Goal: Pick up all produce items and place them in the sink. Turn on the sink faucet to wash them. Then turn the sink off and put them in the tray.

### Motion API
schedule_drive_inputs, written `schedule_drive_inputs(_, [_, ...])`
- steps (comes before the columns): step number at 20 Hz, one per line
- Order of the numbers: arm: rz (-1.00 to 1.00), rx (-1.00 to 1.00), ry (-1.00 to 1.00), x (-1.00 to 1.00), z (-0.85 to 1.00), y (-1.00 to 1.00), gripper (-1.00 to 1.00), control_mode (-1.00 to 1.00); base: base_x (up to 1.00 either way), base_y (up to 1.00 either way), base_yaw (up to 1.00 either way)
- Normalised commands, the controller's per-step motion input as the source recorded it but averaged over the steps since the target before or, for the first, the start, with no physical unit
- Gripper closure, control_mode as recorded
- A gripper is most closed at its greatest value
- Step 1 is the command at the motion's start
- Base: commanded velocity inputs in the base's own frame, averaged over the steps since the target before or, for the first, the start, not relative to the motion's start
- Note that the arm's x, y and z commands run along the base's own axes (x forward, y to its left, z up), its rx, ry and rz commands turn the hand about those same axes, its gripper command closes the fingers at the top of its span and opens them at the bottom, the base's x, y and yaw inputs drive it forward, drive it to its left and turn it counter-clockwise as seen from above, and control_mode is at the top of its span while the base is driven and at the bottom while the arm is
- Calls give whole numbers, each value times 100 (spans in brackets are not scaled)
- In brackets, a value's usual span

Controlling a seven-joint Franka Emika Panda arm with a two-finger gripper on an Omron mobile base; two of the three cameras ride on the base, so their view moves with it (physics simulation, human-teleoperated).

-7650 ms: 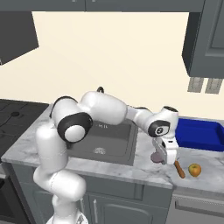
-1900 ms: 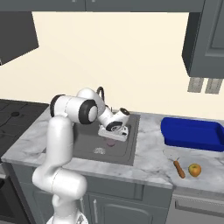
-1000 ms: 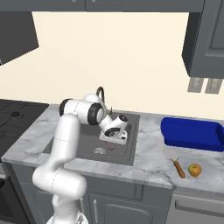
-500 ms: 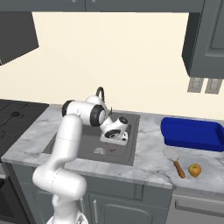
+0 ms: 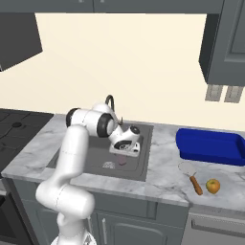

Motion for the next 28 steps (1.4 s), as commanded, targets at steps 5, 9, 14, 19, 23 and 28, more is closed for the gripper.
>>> schedule_drive_inputs(5, [0, 0, -8, -10, 62, 1, -100, -100, 0, 0, 0])
schedule_drive_inputs(9, [-3, 0, -5, -27, 75, 0, -100, -100, 0, 0, 0])
schedule_drive_inputs(14, [-3, 0, 0, -48, 74, 0, -100, -100, 0, 0, 0])
schedule_drive_inputs(19, [-1, 0, 0, -51, 97, 0, -100, -100, 0, 0, 0])
schedule_drive_inputs(23, [-1, -1, 0, -40, 100, 0, -100, -100, 0, 0, 0])
schedule_drive_inputs(28, [-2, -4, 0, -51, 90, -11, -100, -100, 0, 0, 0])
